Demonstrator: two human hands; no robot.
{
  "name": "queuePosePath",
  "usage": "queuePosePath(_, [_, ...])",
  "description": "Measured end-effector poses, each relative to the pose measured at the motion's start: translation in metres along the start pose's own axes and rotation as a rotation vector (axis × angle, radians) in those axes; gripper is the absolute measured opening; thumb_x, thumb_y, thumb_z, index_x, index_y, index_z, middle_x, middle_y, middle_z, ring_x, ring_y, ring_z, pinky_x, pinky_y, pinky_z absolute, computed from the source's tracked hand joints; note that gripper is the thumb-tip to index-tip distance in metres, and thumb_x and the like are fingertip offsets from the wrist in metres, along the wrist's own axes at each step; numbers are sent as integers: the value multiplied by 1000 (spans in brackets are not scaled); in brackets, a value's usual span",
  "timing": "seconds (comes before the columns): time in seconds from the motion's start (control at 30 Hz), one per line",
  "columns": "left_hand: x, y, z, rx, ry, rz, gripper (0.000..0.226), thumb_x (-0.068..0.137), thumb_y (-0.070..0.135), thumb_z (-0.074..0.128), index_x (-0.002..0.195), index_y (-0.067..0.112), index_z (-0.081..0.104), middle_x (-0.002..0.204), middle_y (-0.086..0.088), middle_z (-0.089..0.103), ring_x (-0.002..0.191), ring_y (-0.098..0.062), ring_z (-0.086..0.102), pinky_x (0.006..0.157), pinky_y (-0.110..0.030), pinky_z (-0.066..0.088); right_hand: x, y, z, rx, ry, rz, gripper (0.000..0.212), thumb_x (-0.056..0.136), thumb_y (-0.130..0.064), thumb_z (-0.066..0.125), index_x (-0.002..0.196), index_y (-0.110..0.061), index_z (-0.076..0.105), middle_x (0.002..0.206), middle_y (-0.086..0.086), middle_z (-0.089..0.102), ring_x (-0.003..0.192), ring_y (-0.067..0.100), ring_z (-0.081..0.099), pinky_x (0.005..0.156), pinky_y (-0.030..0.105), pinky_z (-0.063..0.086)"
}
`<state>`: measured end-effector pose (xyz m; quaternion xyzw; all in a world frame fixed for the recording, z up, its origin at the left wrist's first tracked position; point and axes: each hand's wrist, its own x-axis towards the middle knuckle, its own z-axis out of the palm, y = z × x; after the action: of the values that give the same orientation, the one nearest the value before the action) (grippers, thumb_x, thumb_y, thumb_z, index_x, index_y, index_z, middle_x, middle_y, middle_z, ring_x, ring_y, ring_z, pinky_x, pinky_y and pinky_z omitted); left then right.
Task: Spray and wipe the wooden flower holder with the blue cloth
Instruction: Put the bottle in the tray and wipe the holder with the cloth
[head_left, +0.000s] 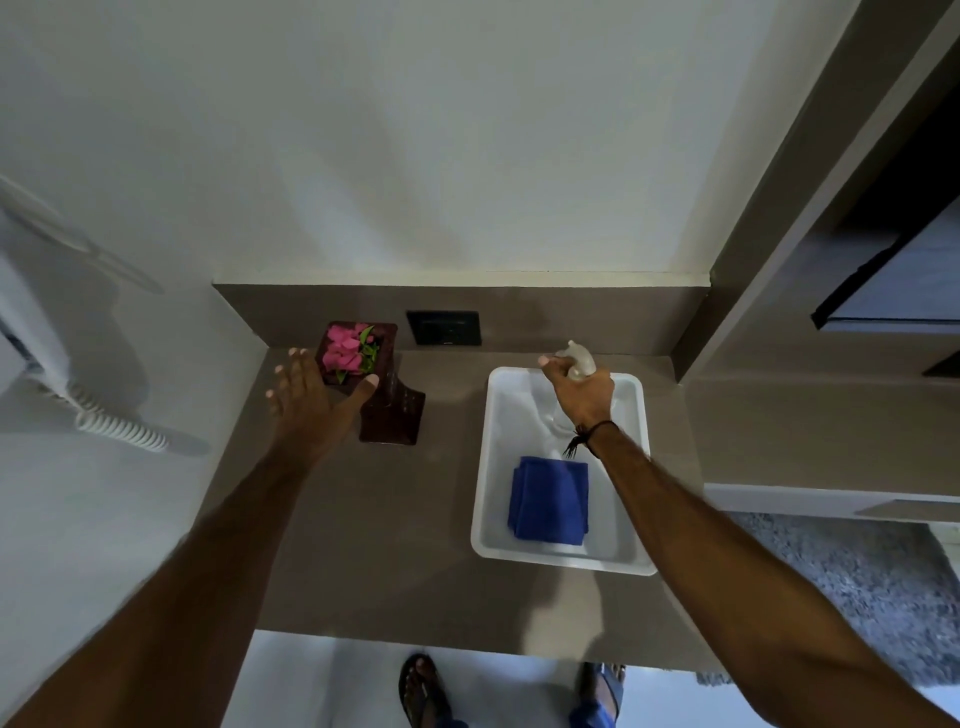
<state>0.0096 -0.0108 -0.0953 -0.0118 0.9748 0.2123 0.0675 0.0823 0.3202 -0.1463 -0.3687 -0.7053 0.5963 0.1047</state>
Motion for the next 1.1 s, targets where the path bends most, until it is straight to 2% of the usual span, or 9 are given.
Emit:
queuePosePath(0.07, [-1,0,0,0,-3,-3,119,72,84,40,160,13,2,170,-15,-2,156,-36,-5,121,-54,-6,-3,1,-2,-52,-35,-29,52,79,-44,79,121,-14,69,107,7,74,101,25,70,89,30,55])
queuePosePath(0.2, [0,0,-1,18,-13,-7,122,70,86,36,159,12,-1,170,-15,-4,156,-37,-5,122,-55,-3,-19,8,-18,-143,-128,-103,72,67,-44,88,130,-31,56,130,-5,59,122,21,57,104,35,48])
queuePosePath(0.3, [0,0,0,4,-12,-13,123,70,87,36,159,12,-3,170,-14,-5,156,-35,-6,122,-54,-4,-42,37,-35,-270,-202,44,110,56,-42,94,146,-19,37,138,4,53,132,28,51,106,39,44])
queuePosePath(0.4, [1,-1,1,-7,-13,-23,126,68,89,36,159,11,-5,170,-13,-5,156,-35,-6,122,-54,-4,-66,69,-46,-597,-405,5,92,56,-33,95,132,-15,45,123,1,54,125,29,54,98,34,46])
queuePosePath(0.53, [2,0,0,-17,-19,-23,125,69,86,41,159,10,-1,170,-15,-2,156,-37,-2,122,-55,-2,-75,68,-38,-944,-503,-52,84,63,-39,90,131,-14,49,134,10,49,125,28,48,105,40,45])
queuePosePath(0.67, [0,9,-6,-73,-4,-69,128,65,82,46,159,7,1,170,-15,-1,156,-35,-1,124,-51,-1,-69,54,-32,-913,-610,92,77,65,-25,91,127,-9,49,129,12,58,119,29,58,96,36,50])
queuePosePath(0.83, [-6,12,-8,-35,-9,-41,121,73,79,46,159,8,0,170,-15,-2,156,-34,-3,123,-51,-2,-63,37,-27,-745,-681,241,58,75,-30,83,122,-4,60,117,13,67,107,29,65,82,32,55])
queuePosePath(0.97, [-10,17,-9,-52,-44,-67,114,82,72,53,159,8,-3,170,-15,-6,156,-35,-7,123,-53,-3,-68,15,-2,-268,-545,310,48,78,-26,80,117,-9,59,114,11,69,104,27,66,88,37,57])
queuePosePath(1.1, [-10,24,-18,39,-74,-85,110,84,71,52,160,10,1,170,-17,-4,156,-37,-6,124,-55,-1,-72,-24,48,-15,-328,267,46,74,-27,77,113,-4,67,112,13,71,105,31,67,93,47,57])
